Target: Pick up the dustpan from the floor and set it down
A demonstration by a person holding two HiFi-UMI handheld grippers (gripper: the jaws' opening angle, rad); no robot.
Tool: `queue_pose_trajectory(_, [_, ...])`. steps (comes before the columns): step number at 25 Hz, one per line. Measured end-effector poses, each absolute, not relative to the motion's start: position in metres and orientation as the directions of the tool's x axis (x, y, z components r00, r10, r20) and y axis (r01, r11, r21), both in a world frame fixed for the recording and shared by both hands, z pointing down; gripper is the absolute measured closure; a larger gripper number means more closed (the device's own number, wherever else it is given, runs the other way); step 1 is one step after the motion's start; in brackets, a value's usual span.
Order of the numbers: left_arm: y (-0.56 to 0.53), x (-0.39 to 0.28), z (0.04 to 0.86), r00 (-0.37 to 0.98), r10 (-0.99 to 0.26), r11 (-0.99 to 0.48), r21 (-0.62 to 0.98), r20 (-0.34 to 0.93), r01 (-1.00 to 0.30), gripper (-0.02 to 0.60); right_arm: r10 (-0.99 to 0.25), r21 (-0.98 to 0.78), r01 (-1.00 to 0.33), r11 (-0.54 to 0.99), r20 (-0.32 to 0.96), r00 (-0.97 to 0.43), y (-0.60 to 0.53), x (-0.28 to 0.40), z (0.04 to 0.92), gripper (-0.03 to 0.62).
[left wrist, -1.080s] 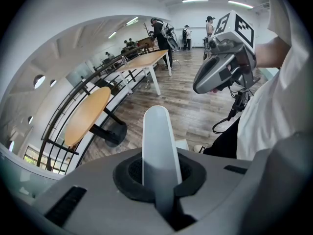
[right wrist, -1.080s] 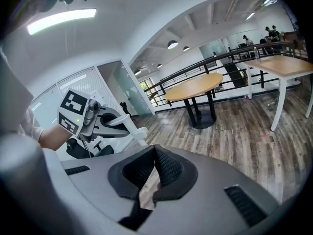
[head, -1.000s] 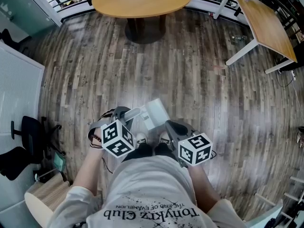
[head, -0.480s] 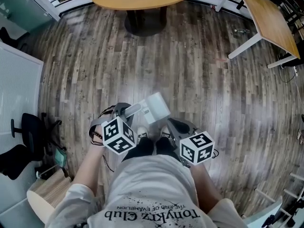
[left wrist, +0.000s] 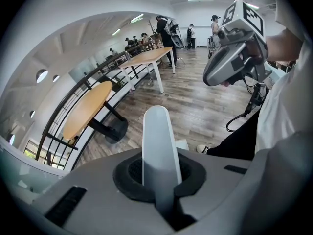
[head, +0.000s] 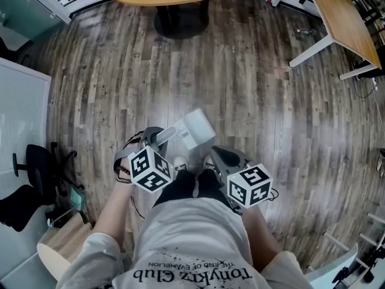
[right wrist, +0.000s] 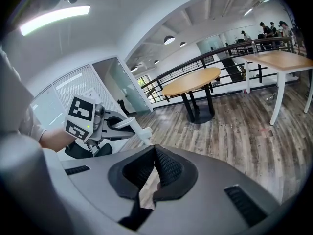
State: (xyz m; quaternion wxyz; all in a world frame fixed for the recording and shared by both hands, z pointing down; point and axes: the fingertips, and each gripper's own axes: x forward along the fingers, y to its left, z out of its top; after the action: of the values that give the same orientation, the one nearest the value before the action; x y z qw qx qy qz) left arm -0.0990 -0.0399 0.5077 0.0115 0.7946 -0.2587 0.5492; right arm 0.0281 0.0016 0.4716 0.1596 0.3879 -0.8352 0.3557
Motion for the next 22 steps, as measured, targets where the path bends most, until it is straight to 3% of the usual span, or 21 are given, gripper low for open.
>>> queue_pose_trajectory(22, [-0.076,-0.104,0.586,0.206,-0.416,-0.832,-0.279,0.886,-0.480,0.543,-0.486,-0.512,-0.755,0.409,0.578,-0.655,-0.014,0.020,0.510,0.571])
